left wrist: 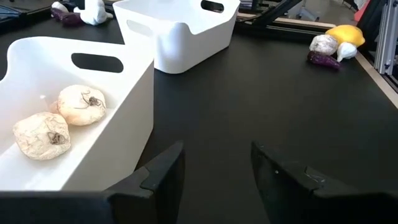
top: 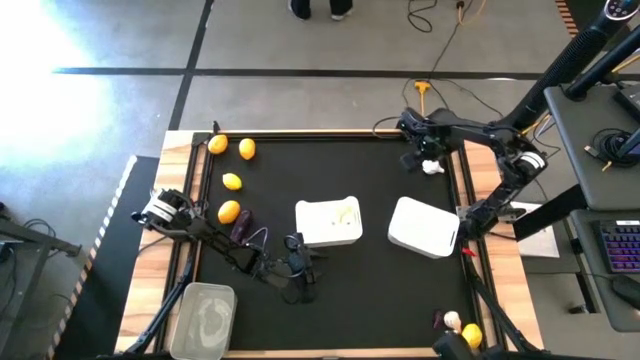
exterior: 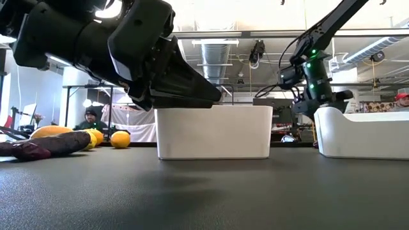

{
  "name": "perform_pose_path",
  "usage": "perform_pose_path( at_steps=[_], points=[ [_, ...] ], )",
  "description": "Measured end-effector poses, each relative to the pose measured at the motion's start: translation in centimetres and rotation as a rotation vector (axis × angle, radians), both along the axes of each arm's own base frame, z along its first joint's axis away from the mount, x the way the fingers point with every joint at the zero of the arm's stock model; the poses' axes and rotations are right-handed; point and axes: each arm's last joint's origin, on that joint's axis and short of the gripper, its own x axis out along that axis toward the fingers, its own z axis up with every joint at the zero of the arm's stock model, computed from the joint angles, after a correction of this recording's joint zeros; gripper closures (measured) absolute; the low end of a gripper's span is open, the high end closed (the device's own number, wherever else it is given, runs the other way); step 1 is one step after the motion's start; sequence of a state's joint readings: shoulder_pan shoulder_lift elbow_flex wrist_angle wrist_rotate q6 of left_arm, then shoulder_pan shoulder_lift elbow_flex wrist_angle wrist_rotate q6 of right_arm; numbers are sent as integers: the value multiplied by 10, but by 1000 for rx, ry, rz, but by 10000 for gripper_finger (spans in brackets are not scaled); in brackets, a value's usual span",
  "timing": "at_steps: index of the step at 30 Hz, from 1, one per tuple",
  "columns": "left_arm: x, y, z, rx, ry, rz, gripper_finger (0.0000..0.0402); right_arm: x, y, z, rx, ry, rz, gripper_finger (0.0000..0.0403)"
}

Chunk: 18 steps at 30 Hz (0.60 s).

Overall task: Sort produce into baskets
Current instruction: Put the garlic into the left white bin

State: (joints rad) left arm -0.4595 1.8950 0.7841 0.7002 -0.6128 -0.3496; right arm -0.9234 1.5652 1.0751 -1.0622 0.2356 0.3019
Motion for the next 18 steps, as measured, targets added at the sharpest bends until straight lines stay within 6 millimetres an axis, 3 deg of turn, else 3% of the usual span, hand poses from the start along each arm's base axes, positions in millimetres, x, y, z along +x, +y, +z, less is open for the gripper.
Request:
perform_pose_path(
  at_steps=[5,11,14,18],
  points=[
    [0,0,0,0,0,0,235,5,-9,-25,65,60,-83,79],
    [0,0,-1,3,5,-1,235,9,-14,-55,165,127,-74,111],
    [-1,0,-1,7,9,-1,235,11,-15,-60,182,138,-69,129],
    [-1,0,-1,7,9,-3,235,15,-19,-49,176,123,-52,151]
  ],
)
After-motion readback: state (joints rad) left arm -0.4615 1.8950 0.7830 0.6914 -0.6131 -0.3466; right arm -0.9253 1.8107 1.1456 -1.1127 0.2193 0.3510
